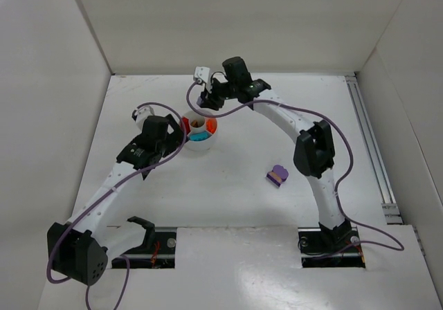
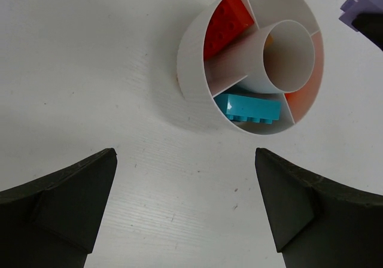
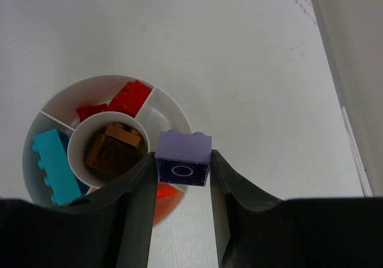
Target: Sort the legos into containers by color
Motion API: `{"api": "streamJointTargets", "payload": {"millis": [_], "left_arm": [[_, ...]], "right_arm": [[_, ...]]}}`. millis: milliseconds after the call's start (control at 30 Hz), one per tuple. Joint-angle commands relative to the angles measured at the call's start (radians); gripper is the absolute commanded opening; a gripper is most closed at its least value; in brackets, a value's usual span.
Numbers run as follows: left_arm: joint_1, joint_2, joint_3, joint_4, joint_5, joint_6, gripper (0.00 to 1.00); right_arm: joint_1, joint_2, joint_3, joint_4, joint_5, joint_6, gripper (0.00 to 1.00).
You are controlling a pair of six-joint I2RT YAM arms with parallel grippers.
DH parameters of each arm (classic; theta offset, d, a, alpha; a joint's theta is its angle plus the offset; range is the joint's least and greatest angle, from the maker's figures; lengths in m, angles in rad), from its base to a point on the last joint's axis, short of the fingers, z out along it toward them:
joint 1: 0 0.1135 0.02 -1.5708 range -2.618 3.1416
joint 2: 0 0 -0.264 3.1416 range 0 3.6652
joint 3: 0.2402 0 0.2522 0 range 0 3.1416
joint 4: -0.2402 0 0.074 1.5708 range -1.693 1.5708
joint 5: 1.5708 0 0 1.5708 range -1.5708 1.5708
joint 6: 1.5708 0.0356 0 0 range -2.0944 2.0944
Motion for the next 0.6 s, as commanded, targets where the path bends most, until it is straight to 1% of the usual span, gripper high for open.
{"api": "streamJointTargets", "payload": {"millis": [0,100,167,367,467,567], "left_arm": [[-0.003,0.008,0.035,-0.012,0.0,0.002,1.0],[-0.003,0.008,0.026,-0.003,0.0,0.002,1.0],[-0.003,0.008,0.026,-0.003,0.0,0.013,1.0],[-0.003,-0.021,0.006,0.007,0.0,0.022,1.0],[-0.003,-0.021,0.006,0.017,0.0,0.022,1.0],[-0.003,-0.021,0.006,0.017,0.0,0.031,1.0]], "right_arm": [[0.047,0.025,0.07,-0.003,0.013,-0.019,0.25],[0.057,0.054,0.095,-0.003,0.022,-0.019,0.27],[0.068,0.076,0.107,0.009,0.045,-0.01,0.27],[0.068,0.109,0.117,0.06,0.045,0.038,0.29],[0.068,0.119,0.117,0.069,0.065,0.05,0.34],[0.068,0.119,0.117,0.069,0.065,0.059,0.37]]}}
